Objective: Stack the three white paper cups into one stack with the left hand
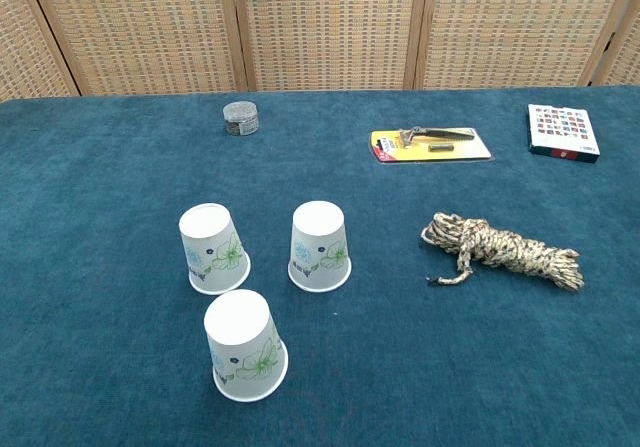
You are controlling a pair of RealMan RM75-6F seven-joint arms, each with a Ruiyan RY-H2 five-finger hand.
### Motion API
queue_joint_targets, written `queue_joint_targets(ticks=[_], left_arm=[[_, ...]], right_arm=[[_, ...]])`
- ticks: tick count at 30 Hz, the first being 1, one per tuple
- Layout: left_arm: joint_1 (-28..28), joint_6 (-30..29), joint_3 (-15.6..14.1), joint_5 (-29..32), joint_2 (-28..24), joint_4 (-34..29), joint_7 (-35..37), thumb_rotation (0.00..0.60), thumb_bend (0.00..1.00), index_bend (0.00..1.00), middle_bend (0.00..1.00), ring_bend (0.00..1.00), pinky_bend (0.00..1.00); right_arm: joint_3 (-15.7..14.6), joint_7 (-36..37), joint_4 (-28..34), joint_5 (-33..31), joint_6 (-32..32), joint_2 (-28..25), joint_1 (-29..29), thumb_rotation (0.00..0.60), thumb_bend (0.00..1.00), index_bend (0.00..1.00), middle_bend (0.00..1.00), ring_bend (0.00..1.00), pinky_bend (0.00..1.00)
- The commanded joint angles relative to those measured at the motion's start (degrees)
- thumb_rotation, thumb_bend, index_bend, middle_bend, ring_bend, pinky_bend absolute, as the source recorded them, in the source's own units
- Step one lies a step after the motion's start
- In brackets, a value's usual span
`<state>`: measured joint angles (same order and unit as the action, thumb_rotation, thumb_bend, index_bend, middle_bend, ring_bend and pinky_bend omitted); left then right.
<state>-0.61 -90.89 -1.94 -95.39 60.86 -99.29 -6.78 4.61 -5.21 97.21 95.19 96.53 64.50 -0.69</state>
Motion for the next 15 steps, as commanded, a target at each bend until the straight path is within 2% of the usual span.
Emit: queue_joint_targets(ticks=[1,8,12,14,15], left_arm=[[0.0,0.1,0.0,0.1,0.0,0.0,-0.2,0.600,0.20,0.00,0.00,0.00,0.00],[-0.3,0.1,-0.3,-1.4,0.0,0.7,0.2,0.600,0.20,0.00,0.00,0.00,0.00],[-2.7,1.0,-1.4,-7.9,0.4,2.8,1.5,0.600,0.20,0.00,0.00,0.00,0.00],[-5.2,4.3,-1.9,-11.3,0.6,3.3,-0.4,0.600,0.20,0.00,0.00,0.00,0.01],[-6.5,6.0,-2.0,-12.6,0.7,3.3,-1.7,0.600,0.20,0.00,0.00,0.00,0.05]], right_arm=[[0.1,0.1,0.0,-0.1,-0.1,0.0,0.0,0.600,0.00,0.03,0.00,0.00,0.00],[0.2,0.5,0.2,-0.3,-0.2,-0.2,-0.1,0.600,0.00,0.03,0.00,0.00,0.00],[0.4,0.6,0.2,-0.8,-0.6,-0.2,-0.3,0.600,0.00,0.03,0.00,0.00,0.00],[0.5,0.4,0.1,-1.1,-1.0,-0.1,-0.5,0.600,0.00,0.03,0.00,0.00,0.00],[0.6,0.3,0.1,-1.2,-1.2,0.0,-0.6,0.600,0.00,0.03,0.00,0.00,0.00]])
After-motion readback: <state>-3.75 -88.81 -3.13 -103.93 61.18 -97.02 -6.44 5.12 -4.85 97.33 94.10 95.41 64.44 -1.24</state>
